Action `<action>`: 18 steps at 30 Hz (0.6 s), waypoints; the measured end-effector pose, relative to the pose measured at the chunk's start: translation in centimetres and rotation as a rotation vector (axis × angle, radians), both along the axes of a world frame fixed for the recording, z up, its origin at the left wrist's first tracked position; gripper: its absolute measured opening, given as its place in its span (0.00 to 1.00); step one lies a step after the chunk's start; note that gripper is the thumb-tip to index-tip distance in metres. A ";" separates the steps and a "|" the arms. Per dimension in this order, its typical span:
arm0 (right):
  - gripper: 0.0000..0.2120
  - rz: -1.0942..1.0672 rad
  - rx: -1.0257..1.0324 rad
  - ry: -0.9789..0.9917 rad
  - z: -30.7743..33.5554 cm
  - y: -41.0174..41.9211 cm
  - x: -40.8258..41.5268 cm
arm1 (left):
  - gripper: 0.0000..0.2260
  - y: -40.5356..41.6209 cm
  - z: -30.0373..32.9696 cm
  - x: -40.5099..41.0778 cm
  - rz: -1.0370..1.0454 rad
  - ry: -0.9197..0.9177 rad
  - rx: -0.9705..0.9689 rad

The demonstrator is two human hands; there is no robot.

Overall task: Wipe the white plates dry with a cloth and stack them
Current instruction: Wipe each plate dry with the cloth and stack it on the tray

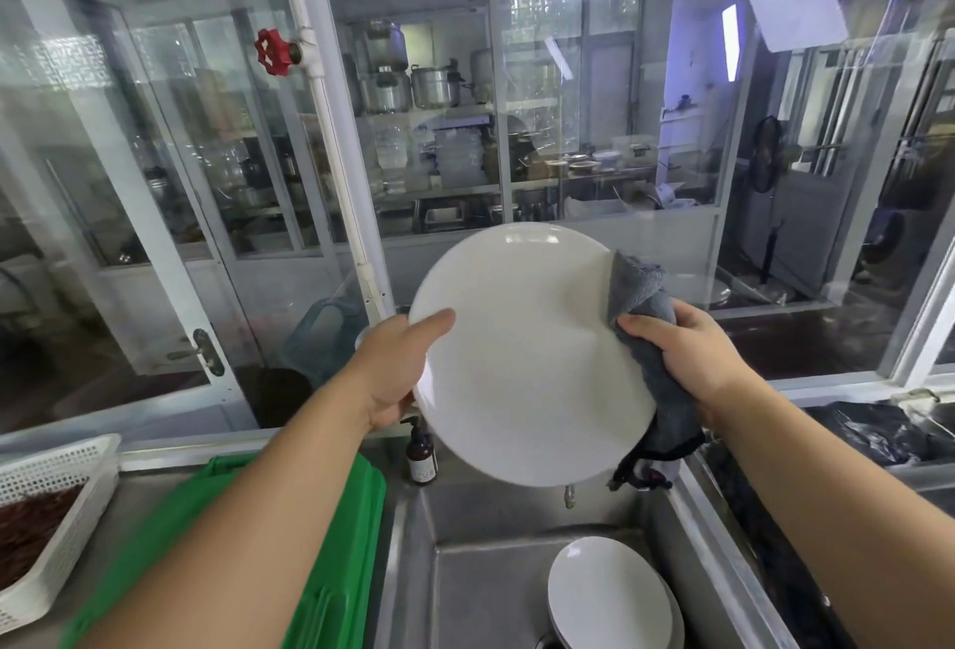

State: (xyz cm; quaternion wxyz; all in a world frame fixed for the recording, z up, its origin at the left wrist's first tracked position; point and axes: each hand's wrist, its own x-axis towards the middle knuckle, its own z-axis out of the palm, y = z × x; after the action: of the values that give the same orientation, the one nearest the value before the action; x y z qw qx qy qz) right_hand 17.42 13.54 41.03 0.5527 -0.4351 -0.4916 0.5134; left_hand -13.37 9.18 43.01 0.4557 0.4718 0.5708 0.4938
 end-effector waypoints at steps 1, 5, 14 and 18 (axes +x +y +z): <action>0.02 -0.031 0.017 0.003 0.1 0.1 -0.2 | 0.11 0.2 -0.4 0.2 0.015 0.003 0.032; 0.05 -0.103 0.008 0.086 0.3 0.0 -0.5 | 0.11 0.3 -1.7 1.0 0.044 -0.042 0.119; 0.07 -0.202 -0.143 0.311 -2.5 -1.1 -2.3 | 0.08 0.1 -5.1 5.2 0.236 -0.308 0.195; 0.06 -0.202 -0.179 0.466 -4.5 -1.6 -4.4 | 0.07 -0.2 -6.4 8.1 0.337 -0.449 0.199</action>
State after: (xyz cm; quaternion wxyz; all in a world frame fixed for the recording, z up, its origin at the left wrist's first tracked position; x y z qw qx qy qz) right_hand 12.99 11.89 36.54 0.6589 -0.3991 -0.2577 0.5832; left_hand -5.23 9.01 36.65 0.4335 0.2920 0.4749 0.7081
